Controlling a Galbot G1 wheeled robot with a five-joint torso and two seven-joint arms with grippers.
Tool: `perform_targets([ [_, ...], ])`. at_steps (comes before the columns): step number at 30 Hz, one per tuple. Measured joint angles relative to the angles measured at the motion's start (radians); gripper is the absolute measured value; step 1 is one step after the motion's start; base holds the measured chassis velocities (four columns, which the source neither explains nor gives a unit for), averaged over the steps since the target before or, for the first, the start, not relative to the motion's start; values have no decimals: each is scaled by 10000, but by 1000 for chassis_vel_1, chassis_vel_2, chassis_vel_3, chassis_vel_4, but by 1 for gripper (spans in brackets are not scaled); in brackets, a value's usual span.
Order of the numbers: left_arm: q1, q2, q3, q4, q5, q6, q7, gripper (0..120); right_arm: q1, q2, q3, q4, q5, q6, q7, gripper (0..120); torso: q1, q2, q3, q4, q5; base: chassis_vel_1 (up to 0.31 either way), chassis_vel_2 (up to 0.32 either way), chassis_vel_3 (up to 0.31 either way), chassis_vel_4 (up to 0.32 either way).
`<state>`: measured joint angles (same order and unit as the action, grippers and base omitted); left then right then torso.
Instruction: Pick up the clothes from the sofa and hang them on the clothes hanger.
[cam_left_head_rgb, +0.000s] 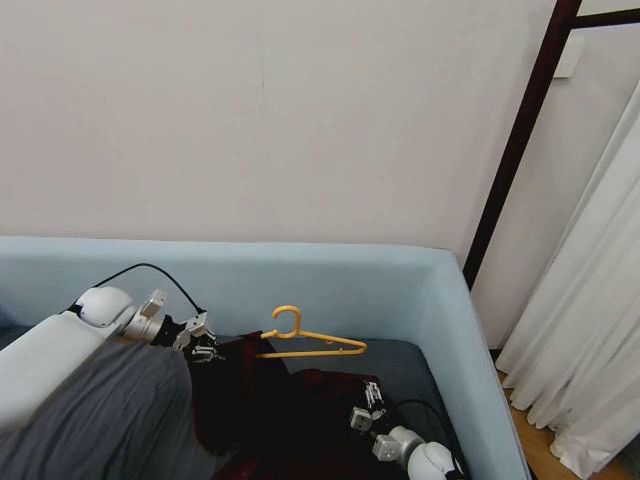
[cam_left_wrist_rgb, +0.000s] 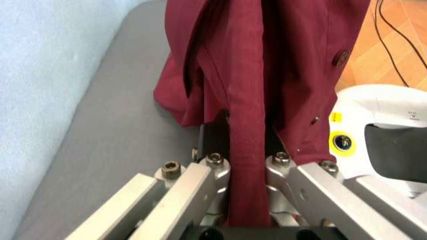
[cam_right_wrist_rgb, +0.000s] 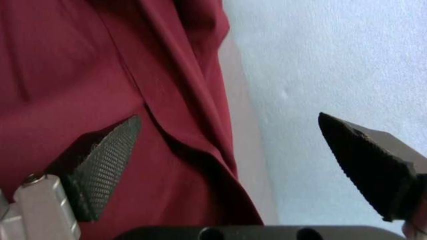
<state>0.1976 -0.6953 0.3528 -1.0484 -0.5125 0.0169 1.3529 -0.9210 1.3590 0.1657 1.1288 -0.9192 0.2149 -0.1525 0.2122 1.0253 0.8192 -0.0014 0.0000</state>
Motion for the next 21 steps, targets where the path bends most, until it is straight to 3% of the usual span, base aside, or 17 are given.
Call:
perform_targets([
  [5, -128, -109, -8, 199, 0, 3, 30, 1, 395, 327, 184, -745, -697, -99, 935, 100, 0, 0, 0, -1, 0, 0, 0, 0, 0],
  [13, -193, -109, -32, 295, -1, -23, 43, 1, 725, 487, 468, -1288, -1182, 91, 1149, 95, 0, 0, 0, 0, 0, 0, 0, 0, 0],
  [19, -205, -56, -122, 350, -1, -37, 62, 1, 570, 361, 431, -1137, -1164, 176, 1191, 74, 0, 0, -1, 0, 0, 0, 0, 0, 0],
  [21, -195, -18, -181, 349, 5, -41, 75, 1, 429, 167, 374, -887, -1153, 178, 1168, 62, 0, 0, -1, 0, 0, 0, 0, 0, 0],
])
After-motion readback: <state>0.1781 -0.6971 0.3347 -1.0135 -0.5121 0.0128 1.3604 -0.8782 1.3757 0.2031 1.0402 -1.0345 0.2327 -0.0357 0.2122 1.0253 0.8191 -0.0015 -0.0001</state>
